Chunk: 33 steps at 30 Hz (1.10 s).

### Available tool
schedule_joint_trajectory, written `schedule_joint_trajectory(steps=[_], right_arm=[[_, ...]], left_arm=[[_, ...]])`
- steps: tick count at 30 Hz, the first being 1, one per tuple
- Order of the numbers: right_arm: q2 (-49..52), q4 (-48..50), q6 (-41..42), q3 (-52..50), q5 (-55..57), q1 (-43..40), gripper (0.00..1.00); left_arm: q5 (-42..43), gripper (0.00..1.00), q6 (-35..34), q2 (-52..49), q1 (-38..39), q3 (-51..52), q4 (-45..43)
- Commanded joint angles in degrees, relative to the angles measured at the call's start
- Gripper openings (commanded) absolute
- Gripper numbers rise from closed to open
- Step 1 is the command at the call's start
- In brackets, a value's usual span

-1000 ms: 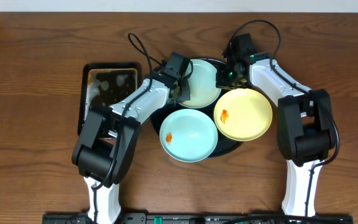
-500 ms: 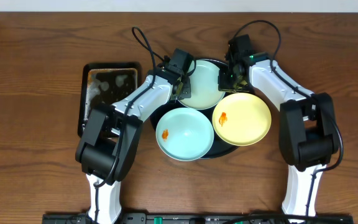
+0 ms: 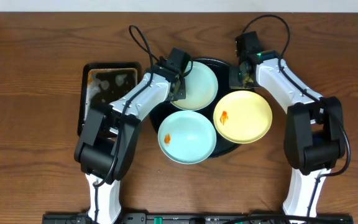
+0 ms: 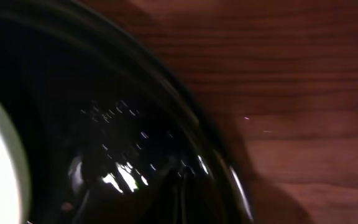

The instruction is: Clean dirty plates on tray and stack at the side

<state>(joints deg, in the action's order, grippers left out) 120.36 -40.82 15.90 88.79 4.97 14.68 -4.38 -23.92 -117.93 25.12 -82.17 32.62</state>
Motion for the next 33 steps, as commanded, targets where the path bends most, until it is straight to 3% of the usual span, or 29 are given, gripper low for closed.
schedule_joint_trajectory(steps=[1,7,8,9,12,15,26,32,33], right_arm=[[-4.68,0.0,-2.56,-0.5,4.63,-0.13,0.01],[-5.66,1.07,-7.1,-0.52,-4.5,-0.07,0.02],[-5.31,1.66,-7.63,-0.52,-7.19,-0.07,0.08],[-4.57,3.17,-7.85,-0.52,-10.73,-0.02,0.27],[-2.45,5.95,-7.85,-0.52,-17.46,0.31,0.5],[0.31,7.32,-7.82,-0.52,-21.57,0.33,0.55],[8.76,8.94,-7.58,-0.52,-29.22,1.2,0.37],[9.31,10.75,-7.1,-0.52,-28.89,1.49,0.16],[9.31,11.37,-6.64,-0.52,-28.87,1.49,0.09]], left_arm=[[-2.91,0.07,0.74,-1.86,-0.66,-2.51,1.25],[-2.1,0.08,0.72,-1.86,-0.55,-3.26,1.16],[-2.1,0.07,0.72,-1.86,-0.55,-3.26,1.18],[-2.08,0.08,0.72,-1.86,-0.55,-3.26,1.16],[-1.95,0.07,0.74,-1.86,-0.52,-3.26,1.22],[-0.59,0.07,0.74,-1.86,-0.5,-3.26,1.09],[-0.59,0.07,0.76,-1.86,-0.24,-3.26,0.96],[-0.55,0.07,1.2,-1.86,0.35,-3.26,0.59],[-0.55,0.08,1.29,-1.86,0.48,-3.26,0.5]])
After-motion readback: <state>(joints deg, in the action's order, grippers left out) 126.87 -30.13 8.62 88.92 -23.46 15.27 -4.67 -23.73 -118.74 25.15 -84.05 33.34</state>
